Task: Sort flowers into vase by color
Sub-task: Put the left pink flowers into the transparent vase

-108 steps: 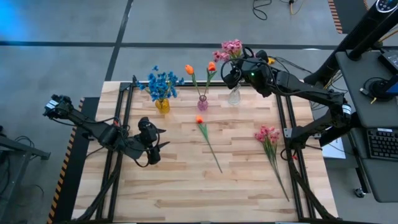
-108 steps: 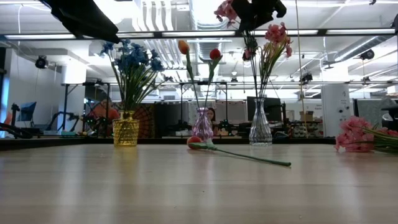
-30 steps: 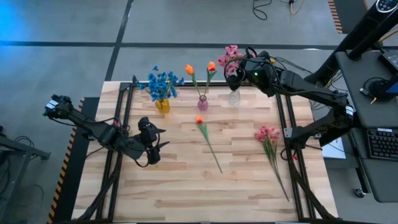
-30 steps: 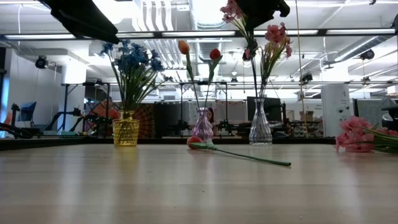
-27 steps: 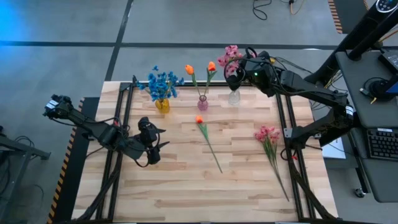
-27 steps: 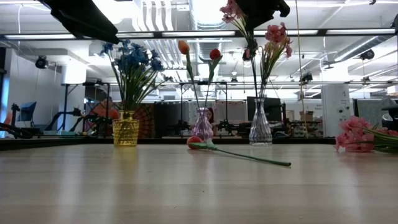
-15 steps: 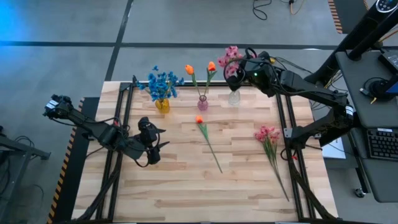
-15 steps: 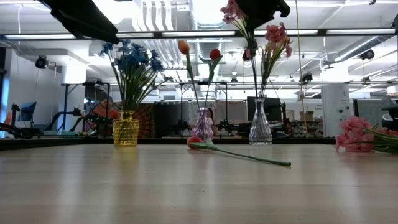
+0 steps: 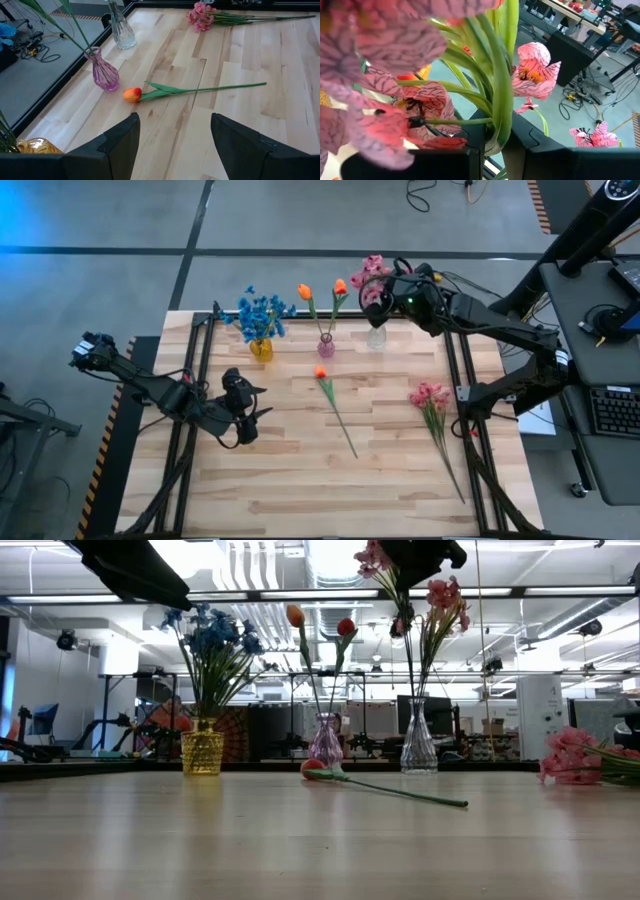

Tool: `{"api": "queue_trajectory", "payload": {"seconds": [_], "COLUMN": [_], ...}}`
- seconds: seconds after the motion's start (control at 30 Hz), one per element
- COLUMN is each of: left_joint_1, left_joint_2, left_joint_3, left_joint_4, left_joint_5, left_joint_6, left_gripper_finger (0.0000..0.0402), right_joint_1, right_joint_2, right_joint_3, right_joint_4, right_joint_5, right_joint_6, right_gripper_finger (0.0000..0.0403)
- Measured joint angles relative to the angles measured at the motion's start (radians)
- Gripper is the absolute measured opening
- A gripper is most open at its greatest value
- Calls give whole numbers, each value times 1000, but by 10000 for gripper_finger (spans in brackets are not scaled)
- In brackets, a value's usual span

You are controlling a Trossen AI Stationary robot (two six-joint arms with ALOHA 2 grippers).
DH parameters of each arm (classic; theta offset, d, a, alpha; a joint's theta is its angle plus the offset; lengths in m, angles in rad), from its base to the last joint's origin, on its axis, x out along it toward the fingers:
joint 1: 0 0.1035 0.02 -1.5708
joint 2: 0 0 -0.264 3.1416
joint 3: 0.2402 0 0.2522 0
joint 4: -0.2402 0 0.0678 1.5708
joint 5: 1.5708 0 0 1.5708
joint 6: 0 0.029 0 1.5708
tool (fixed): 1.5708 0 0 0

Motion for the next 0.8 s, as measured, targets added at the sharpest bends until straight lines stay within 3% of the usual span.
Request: {"api": "queue_trajectory", "payload": {"seconds": [0.8], "left_joint_1": [0], "left_joint_2": [0], "left_joint_3": [0], "left_joint_4": [0], "left_joint_5": [0], "left_joint_6": [0], "left_gripper_finger": [225], "right_joint_1": [0], "right_joint_2": [1], "right_joint_3": [-43], "right_joint_4": [0], "right_joint_5": [0], "right_joint_6": [-1], "right_gripper_finger": [38]}}
